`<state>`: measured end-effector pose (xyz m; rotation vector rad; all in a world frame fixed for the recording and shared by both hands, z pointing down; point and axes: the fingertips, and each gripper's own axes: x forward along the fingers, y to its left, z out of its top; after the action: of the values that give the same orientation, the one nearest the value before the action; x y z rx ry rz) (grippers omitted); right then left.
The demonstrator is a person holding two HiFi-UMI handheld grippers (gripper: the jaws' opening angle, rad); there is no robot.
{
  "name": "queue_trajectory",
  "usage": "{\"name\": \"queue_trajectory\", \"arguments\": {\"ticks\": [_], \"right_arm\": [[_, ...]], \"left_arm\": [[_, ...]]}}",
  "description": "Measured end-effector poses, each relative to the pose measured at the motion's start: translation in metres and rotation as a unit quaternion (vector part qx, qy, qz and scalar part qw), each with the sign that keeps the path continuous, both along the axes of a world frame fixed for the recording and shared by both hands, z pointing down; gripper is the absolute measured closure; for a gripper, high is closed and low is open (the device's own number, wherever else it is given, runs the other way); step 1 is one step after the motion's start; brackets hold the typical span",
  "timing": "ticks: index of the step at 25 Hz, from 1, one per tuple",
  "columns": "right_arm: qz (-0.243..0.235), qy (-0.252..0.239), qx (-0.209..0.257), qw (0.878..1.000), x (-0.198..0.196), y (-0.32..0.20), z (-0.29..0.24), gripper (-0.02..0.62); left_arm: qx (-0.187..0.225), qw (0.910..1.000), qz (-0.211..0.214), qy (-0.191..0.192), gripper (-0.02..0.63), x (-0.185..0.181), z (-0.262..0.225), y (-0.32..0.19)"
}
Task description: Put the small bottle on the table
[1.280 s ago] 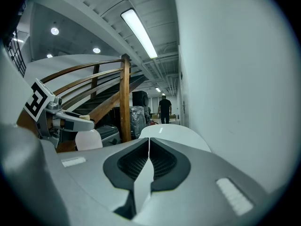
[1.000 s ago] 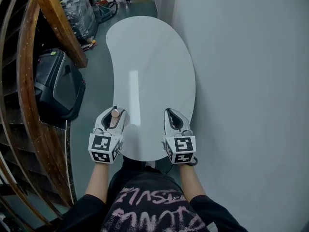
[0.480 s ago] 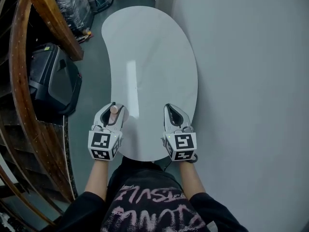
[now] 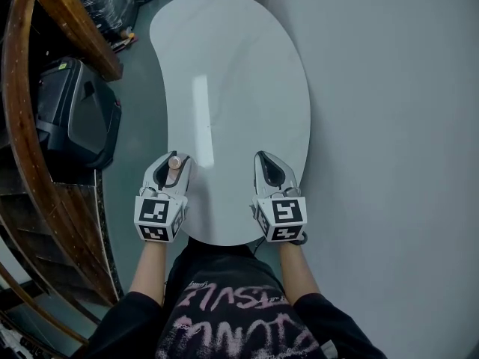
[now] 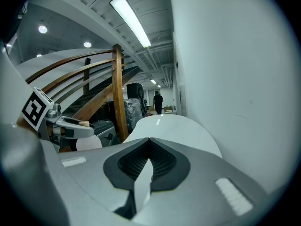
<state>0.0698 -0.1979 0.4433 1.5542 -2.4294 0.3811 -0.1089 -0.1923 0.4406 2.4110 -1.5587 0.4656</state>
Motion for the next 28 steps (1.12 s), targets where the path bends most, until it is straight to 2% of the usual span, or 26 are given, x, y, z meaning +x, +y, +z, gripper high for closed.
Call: {"name": "queue_trajectory", "arguments": {"ticks": [5, 28], "right_arm": [[0.004, 0.002, -0.007, 1.0, 0.005, -0.007, 0.007, 0.586], [-0.006, 0.011, -0.034, 0.999, -0.019, -0.03, 0.043, 0.584]], "left_arm": [[-0.006, 1.0, 0.002, -0.005, 0.475, 0.005, 0.01, -0.009], [-0.02, 0.9997, 0.009, -0.005, 0.475, 0.0, 0.049, -0.041]]}}
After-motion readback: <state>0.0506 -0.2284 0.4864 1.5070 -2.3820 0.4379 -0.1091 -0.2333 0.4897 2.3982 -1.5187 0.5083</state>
